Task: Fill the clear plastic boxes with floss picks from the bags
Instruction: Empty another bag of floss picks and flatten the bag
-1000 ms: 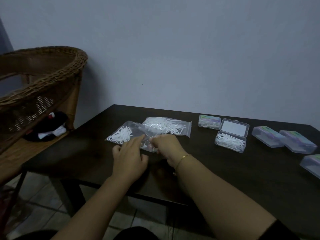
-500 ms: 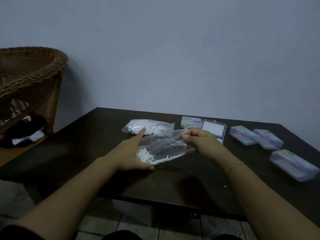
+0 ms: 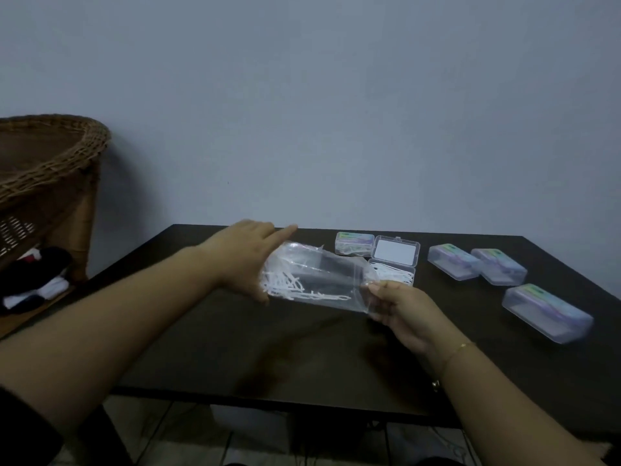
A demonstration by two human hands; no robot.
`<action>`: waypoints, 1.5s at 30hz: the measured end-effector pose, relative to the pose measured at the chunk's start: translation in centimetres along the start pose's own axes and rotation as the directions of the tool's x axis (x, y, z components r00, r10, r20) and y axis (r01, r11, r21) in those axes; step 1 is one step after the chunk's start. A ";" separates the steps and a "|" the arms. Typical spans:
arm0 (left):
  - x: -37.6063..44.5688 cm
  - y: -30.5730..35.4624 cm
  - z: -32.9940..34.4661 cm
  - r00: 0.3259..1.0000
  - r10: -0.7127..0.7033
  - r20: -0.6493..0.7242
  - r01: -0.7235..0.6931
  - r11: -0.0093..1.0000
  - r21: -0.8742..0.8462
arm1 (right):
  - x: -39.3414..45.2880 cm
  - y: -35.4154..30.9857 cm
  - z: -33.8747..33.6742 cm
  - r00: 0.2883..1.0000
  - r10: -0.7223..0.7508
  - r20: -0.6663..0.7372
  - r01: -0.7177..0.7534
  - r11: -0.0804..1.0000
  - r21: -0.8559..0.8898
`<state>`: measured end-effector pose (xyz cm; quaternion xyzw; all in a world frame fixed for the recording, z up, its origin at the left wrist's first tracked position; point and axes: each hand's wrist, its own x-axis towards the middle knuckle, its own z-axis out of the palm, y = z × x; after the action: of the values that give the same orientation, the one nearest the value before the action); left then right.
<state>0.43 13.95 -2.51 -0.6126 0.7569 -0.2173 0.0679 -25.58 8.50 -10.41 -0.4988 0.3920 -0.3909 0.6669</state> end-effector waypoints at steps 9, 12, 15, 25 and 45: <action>1.7 -1.0 -2.4 1.000 -0.021 0.023 0.019 0.996 0.091 | 0.4 0.6 0.1 0.975 0.170 0.142 -0.208 0.924 0.321; 1.7 -1.0 -2.1 0.999 -0.023 0.041 0.021 0.998 0.057 | 0.7 0.8 0.2 0.971 0.183 0.152 -0.223 0.924 0.311; 1.8 -1.0 -1.9 0.998 -0.024 0.065 0.021 0.999 0.035 | 0.9 0.9 0.2 0.971 0.190 0.145 -0.225 0.931 0.289; 2.5 -1.6 -3.9 0.999 -0.035 0.010 0.035 0.999 -0.003 | 1.9 0.9 0.6 0.978 0.154 0.141 -0.184 0.955 0.233; 2.5 -3.0 -6.2 0.997 -0.042 -0.065 0.041 0.999 -0.024 | 2.4 0.8 0.4 0.984 0.045 0.173 -0.066 0.991 0.117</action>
<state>0.20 12.59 4.67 -0.6213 0.7484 -0.2301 0.0315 -24.21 6.64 -11.45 -0.4774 0.3228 -0.3515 0.7378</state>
